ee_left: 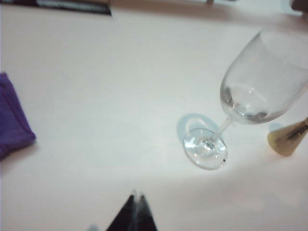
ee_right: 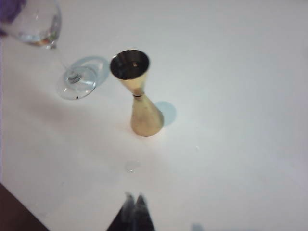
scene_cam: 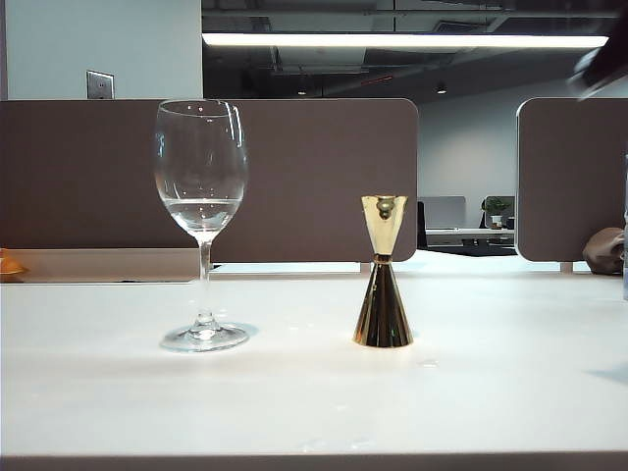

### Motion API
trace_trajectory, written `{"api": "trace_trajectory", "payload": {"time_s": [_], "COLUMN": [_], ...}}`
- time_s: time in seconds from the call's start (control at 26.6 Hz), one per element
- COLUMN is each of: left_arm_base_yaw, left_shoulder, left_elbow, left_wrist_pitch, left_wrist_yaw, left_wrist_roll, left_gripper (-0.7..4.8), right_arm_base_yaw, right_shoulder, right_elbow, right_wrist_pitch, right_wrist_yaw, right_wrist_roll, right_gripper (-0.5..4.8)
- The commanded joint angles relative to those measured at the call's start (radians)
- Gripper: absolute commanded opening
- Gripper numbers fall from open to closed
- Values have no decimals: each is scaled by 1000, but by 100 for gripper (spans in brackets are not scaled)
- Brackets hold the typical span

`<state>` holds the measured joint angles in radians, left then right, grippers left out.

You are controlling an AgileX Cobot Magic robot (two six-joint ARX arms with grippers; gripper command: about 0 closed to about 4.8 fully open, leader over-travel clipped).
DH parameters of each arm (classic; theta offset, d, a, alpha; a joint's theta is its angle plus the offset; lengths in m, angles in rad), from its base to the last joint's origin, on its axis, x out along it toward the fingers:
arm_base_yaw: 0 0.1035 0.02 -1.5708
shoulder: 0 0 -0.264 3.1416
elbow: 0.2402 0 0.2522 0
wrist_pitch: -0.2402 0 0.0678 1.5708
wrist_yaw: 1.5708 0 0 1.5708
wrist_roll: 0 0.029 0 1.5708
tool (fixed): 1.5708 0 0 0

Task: Pick up the jigger and pour the water inside into the glass.

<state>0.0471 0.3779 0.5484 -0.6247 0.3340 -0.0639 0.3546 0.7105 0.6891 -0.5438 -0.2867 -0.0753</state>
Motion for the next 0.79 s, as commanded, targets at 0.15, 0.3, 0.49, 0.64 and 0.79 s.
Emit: {"api": "trace_trajectory", "payload": {"time_s": [0.15, 0.3, 0.49, 0.64, 0.79], "left_arm_base_yaw": [0, 0, -1, -1, -6], "left_shoulder": [126, 140, 137, 137, 137], "left_elbow": [9, 11, 11, 11, 11], "left_wrist_pitch": [151, 207, 285, 283, 283], "left_wrist_yaw": [56, 72, 99, 127, 135], "left_wrist_roll": [-26, -22, -22, -22, -22], "left_gripper": [-5, -5, -5, -5, -5], "right_arm_base_yaw": [157, 160, 159, 159, 159], "right_shoulder": [207, 292, 432, 515, 557], "right_elbow": [0, 0, -1, -1, -1], "right_wrist_pitch": [168, 205, 369, 458, 503], "right_wrist_yaw": [51, 32, 22, 20, 23], "right_wrist_roll": [-86, -82, -82, -80, -55], "right_gripper": [25, 27, 50, 52, 67]}}
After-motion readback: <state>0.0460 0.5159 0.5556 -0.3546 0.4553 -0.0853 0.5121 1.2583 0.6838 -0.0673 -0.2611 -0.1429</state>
